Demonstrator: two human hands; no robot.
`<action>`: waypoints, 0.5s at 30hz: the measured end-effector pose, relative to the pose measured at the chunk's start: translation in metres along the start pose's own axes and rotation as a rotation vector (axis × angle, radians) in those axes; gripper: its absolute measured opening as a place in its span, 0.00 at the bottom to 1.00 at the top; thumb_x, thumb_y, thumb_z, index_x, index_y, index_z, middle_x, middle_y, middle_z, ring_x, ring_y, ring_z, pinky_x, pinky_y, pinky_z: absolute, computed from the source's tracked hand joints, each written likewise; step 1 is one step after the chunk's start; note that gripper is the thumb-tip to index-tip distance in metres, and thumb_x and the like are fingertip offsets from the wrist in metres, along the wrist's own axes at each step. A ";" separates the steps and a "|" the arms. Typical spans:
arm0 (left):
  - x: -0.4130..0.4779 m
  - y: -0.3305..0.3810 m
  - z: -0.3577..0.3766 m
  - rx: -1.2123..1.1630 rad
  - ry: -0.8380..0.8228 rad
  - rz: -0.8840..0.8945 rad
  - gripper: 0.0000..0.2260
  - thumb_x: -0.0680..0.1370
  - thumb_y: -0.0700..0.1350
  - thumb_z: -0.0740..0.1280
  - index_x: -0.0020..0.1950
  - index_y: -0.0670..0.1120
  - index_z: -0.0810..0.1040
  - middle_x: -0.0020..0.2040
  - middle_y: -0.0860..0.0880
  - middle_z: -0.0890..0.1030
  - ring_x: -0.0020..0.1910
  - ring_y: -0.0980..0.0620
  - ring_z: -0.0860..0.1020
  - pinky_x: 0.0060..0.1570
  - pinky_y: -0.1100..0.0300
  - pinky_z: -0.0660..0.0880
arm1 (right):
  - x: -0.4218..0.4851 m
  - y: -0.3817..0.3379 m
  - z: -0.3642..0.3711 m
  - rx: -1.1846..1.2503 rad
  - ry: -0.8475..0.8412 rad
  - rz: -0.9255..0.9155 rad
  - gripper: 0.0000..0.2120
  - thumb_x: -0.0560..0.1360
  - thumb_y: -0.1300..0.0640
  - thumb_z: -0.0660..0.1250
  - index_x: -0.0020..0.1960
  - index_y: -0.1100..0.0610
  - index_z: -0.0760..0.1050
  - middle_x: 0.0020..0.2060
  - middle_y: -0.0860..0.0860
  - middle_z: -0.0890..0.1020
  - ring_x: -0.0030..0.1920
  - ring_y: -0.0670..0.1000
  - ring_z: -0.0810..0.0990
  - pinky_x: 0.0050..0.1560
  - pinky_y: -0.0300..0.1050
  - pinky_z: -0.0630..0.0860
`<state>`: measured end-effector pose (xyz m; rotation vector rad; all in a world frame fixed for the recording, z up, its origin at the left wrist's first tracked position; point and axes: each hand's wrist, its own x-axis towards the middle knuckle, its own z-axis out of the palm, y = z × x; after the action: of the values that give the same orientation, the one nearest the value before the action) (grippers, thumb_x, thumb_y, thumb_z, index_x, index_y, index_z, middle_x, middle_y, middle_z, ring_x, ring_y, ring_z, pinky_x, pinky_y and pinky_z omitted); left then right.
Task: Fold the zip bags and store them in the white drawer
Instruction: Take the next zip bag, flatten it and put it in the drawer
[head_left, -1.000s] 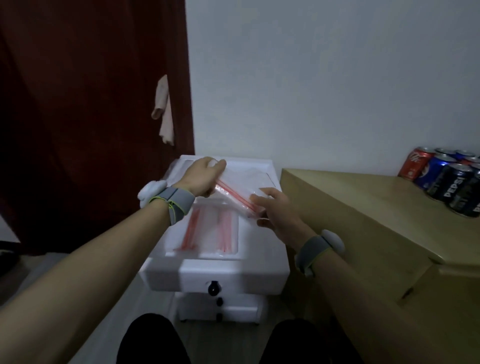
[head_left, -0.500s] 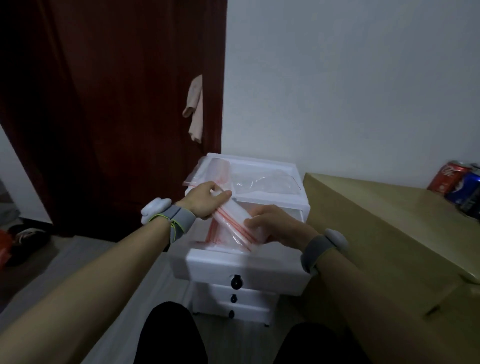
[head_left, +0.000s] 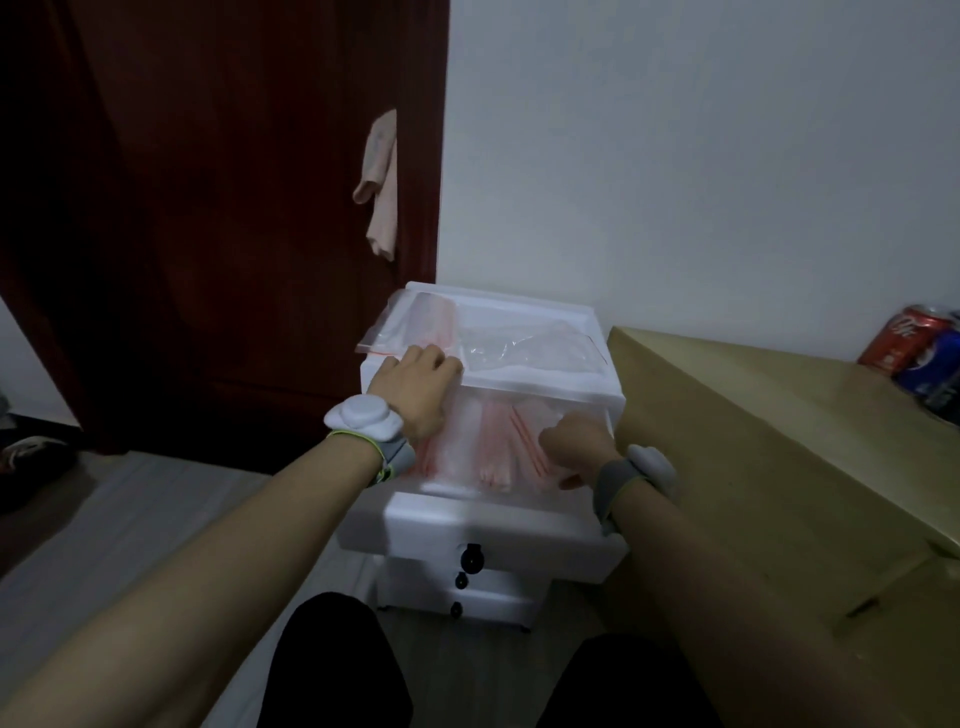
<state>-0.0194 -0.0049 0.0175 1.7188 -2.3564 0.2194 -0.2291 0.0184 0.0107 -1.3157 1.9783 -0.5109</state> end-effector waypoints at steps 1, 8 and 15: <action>0.000 0.001 0.002 0.011 -0.008 -0.003 0.23 0.74 0.41 0.65 0.68 0.50 0.67 0.65 0.47 0.69 0.63 0.43 0.67 0.55 0.49 0.67 | 0.003 -0.001 0.003 0.008 0.011 0.030 0.06 0.79 0.60 0.60 0.52 0.62 0.71 0.42 0.57 0.75 0.47 0.62 0.81 0.49 0.58 0.83; 0.003 0.005 0.010 0.042 0.027 -0.023 0.24 0.72 0.39 0.67 0.66 0.48 0.67 0.62 0.46 0.68 0.60 0.42 0.67 0.51 0.48 0.70 | 0.038 0.005 0.026 0.101 0.048 0.106 0.15 0.81 0.55 0.59 0.57 0.66 0.75 0.54 0.63 0.79 0.54 0.63 0.80 0.58 0.56 0.79; 0.002 0.008 0.014 0.092 0.044 -0.023 0.24 0.69 0.36 0.66 0.65 0.46 0.66 0.61 0.45 0.67 0.58 0.41 0.66 0.45 0.49 0.71 | 0.044 0.008 0.022 0.149 -0.047 0.105 0.19 0.80 0.56 0.59 0.67 0.62 0.74 0.65 0.60 0.77 0.63 0.60 0.78 0.45 0.46 0.81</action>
<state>-0.0293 -0.0077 0.0046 1.7623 -2.3280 0.3626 -0.2289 -0.0170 -0.0243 -1.1171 1.9201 -0.5604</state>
